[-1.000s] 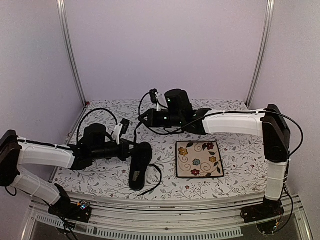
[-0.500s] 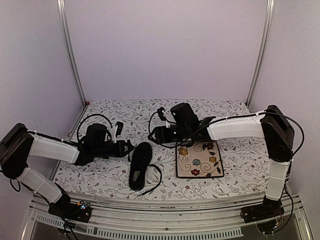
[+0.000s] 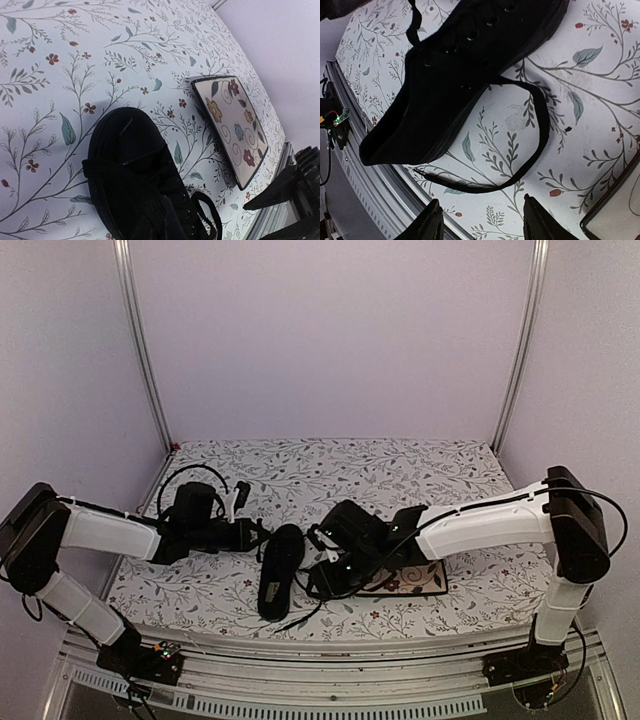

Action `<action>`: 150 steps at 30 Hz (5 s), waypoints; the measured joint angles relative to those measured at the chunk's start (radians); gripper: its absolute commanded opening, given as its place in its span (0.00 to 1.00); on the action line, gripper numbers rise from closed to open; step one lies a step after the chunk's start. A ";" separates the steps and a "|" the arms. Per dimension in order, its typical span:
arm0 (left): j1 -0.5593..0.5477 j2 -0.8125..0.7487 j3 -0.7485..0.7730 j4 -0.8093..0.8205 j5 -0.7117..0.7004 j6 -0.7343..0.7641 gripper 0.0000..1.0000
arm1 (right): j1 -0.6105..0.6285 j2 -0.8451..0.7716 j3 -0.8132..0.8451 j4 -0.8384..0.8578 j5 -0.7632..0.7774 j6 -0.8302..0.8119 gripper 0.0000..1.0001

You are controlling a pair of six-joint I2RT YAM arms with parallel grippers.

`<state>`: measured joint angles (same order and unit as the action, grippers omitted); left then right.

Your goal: Tie the shoes

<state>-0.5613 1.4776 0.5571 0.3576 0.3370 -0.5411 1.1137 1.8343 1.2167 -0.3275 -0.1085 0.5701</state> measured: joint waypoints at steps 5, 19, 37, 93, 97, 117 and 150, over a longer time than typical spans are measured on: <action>0.001 0.000 0.000 -0.014 0.015 0.006 0.00 | 0.045 0.083 0.083 -0.100 0.027 0.058 0.54; 0.001 0.000 0.000 -0.027 0.024 0.016 0.00 | 0.091 0.244 0.257 -0.288 0.141 0.143 0.48; 0.002 0.000 0.010 -0.036 0.051 0.051 0.00 | 0.128 0.261 0.275 -0.386 0.266 0.170 0.02; 0.008 0.183 0.478 -0.634 0.523 0.556 0.12 | -0.219 -0.091 0.042 0.311 -0.037 -0.122 0.02; 0.008 0.183 0.478 -0.632 0.528 0.556 0.15 | -0.219 -0.091 0.042 0.311 -0.039 -0.122 0.02; 0.008 0.229 0.495 -0.630 0.463 0.555 0.33 | -0.219 -0.091 0.060 0.326 -0.116 -0.121 0.02; -0.048 0.084 0.297 -0.483 0.396 0.454 0.00 | -0.251 0.134 0.209 0.367 -0.235 -0.128 0.02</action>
<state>-0.6090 1.5616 0.8543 -0.1257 0.7326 -0.0875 0.8627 1.9682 1.4258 0.0395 -0.3435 0.4419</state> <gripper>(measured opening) 0.005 0.023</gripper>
